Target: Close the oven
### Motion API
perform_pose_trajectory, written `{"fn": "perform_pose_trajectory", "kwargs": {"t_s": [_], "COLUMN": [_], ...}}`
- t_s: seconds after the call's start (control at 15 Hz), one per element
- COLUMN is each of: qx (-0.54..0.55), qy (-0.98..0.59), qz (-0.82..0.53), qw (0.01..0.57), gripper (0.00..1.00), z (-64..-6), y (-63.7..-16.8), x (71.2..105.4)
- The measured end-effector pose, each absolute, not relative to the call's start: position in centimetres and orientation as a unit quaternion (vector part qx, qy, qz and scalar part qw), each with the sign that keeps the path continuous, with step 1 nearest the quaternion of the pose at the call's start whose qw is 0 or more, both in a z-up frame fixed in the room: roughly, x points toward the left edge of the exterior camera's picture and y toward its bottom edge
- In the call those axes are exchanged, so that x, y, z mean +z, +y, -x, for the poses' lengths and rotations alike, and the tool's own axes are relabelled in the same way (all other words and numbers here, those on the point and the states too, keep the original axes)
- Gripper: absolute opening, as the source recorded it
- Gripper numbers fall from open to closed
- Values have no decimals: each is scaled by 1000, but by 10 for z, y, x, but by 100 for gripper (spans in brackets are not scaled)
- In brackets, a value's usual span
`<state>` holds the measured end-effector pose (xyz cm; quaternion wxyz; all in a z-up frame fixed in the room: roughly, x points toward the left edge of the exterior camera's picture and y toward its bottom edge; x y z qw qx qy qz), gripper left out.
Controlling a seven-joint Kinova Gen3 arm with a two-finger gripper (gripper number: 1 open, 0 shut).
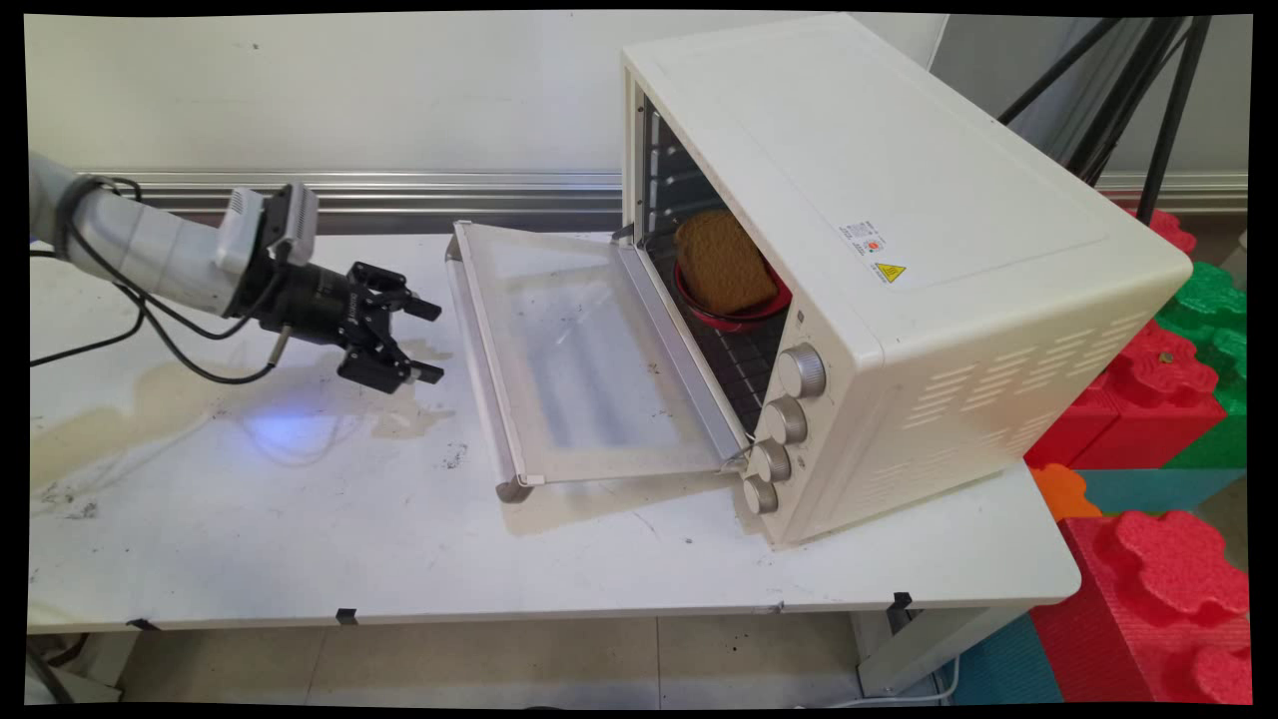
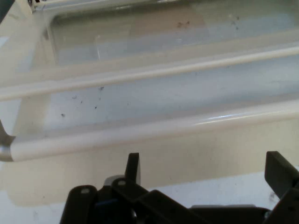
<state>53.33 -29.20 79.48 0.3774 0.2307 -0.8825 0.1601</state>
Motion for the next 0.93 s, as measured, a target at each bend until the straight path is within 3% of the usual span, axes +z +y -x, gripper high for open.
{"fn": "perform_pose_trajectory", "kwargs": {"t_s": [0.47,0.53,0.93], "qx": [153,154,153], "qy": [-883,-883,-883], "qz": [-243,-244,-246], "qw": [372,371,369], "gripper": [100,0,0], "z": [-525,-524,-522], "y": [-304,-305,-309], "x": [777,775,769]}}
